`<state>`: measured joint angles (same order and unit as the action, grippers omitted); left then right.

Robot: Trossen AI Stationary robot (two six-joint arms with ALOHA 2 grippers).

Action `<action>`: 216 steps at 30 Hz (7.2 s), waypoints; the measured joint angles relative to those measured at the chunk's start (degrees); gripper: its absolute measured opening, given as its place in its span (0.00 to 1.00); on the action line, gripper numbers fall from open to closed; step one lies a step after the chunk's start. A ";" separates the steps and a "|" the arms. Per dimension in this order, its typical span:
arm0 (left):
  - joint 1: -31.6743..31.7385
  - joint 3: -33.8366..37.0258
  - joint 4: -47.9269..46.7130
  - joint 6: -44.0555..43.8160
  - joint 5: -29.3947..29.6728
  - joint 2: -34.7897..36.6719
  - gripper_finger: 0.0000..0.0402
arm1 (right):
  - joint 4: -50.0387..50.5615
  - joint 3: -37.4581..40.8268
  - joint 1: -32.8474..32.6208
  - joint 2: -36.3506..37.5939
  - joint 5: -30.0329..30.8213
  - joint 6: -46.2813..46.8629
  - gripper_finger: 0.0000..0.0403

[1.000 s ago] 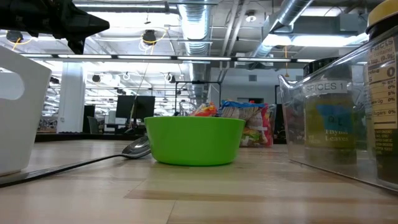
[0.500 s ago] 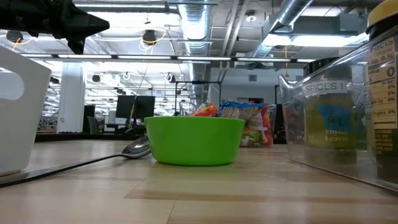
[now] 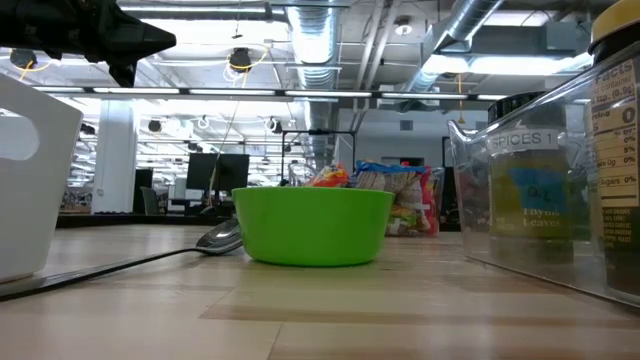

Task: Pick & Place Food Item
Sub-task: Put the red noodle pack into the top transparent bin

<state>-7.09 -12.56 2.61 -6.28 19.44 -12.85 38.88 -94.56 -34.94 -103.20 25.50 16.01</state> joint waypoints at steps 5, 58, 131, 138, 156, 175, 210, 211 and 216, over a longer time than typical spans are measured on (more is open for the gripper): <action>-0.01 0.00 0.01 0.00 -0.01 0.01 0.02 | -6.92 0.00 6.52 0.00 -11.89 -7.35 0.00; -0.02 0.00 0.43 0.00 -0.02 -0.01 0.02 | 32.71 0.25 8.95 9.99 0.10 21.07 0.00; -0.02 0.00 0.43 0.00 0.00 -0.78 0.02 | 23.67 52.55 1.25 41.01 -16.77 94.42 0.00; 0.00 0.00 0.45 0.00 -0.02 -0.78 0.02 | 21.74 54.79 1.31 40.54 -18.65 96.56 0.00; -0.01 0.00 0.44 0.00 -0.02 -0.78 0.02 | 19.36 55.43 2.07 40.50 -24.22 94.73 0.13; -0.01 0.00 0.46 0.00 -0.02 -0.77 0.02 | 19.80 55.41 2.82 33.37 -27.23 97.54 0.37; -0.01 0.01 0.92 0.00 0.00 -0.78 0.02 | 15.84 55.36 2.84 28.92 -26.76 94.82 0.08; -0.02 0.00 0.92 0.00 0.00 -0.78 0.02 | 15.86 55.36 2.84 28.92 -26.76 94.81 0.07; -0.01 0.01 0.92 0.00 -0.02 -0.78 0.02 | 15.79 55.37 2.82 28.89 -26.20 94.53 0.01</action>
<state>-7.10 -12.55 3.53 -6.28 19.43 -13.63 54.68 -39.20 -32.12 -74.30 -0.70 110.54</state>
